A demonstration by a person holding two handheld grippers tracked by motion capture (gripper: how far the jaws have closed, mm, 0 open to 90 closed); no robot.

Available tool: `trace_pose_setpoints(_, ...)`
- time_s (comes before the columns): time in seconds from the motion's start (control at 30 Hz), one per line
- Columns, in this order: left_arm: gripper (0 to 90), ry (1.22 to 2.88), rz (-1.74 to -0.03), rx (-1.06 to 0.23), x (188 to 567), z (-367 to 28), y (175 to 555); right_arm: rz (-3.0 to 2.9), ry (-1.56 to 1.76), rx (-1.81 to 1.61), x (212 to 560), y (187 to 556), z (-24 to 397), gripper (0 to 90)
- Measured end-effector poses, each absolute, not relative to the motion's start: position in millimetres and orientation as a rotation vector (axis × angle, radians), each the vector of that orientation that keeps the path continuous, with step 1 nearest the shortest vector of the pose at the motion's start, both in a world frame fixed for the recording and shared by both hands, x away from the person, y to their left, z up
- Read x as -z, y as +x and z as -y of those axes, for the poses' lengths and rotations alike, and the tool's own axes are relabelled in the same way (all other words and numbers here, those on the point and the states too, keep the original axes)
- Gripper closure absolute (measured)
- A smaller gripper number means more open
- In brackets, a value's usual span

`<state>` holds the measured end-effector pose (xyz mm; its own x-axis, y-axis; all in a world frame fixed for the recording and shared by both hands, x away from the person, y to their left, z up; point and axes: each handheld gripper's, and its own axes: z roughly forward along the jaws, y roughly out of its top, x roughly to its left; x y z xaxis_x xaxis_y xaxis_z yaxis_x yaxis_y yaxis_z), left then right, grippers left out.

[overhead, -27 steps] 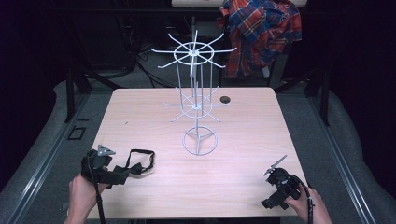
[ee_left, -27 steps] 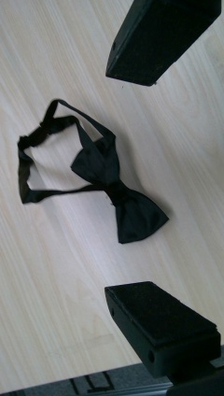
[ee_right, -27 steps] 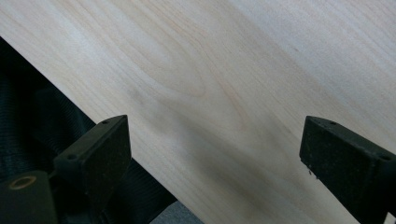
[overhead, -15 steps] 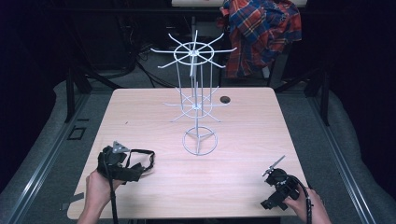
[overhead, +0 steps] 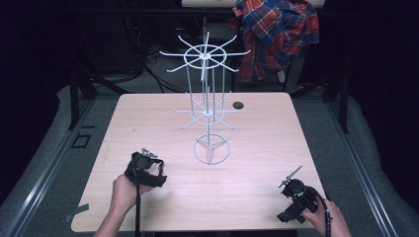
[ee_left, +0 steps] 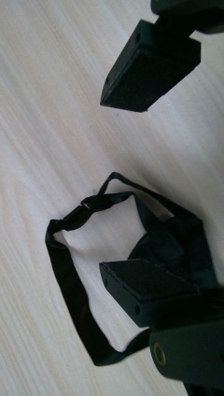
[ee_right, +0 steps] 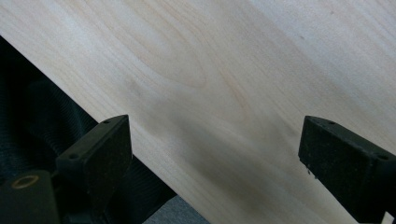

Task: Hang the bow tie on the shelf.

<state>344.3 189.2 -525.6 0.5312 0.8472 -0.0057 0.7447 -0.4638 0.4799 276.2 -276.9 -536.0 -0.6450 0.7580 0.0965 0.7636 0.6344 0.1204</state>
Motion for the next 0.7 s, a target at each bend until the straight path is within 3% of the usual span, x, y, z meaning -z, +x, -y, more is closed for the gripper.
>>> trace_pose_setpoints(0.03, 30.3, 2.364, -1.302, -0.326, 527.9, -188.3, 346.9, 2.812, -1.301, 0.231, 536.2, 276.1, 276.4, 9.2)
trace_pose_setpoints(0.4, 66.1, 2.428, -1.365, -0.273, 544.8, -184.2, 363.5, 2.814, -1.301, 0.226, 537.4, 276.7, 275.6, 9.8)
trace_pose_setpoints(0.63, 87.2, 2.449, -1.362, -0.280, 548.6, -186.0, 363.0, 2.821, -1.292, 0.185, 537.9, 276.8, 276.2, 10.1)
trace_pose_setpoints(0.7, 88.7, 2.440, -1.364, -0.281, 547.4, -188.0, 363.2, 2.813, -1.292, 0.222, 535.8, 277.6, 277.1, 10.2)
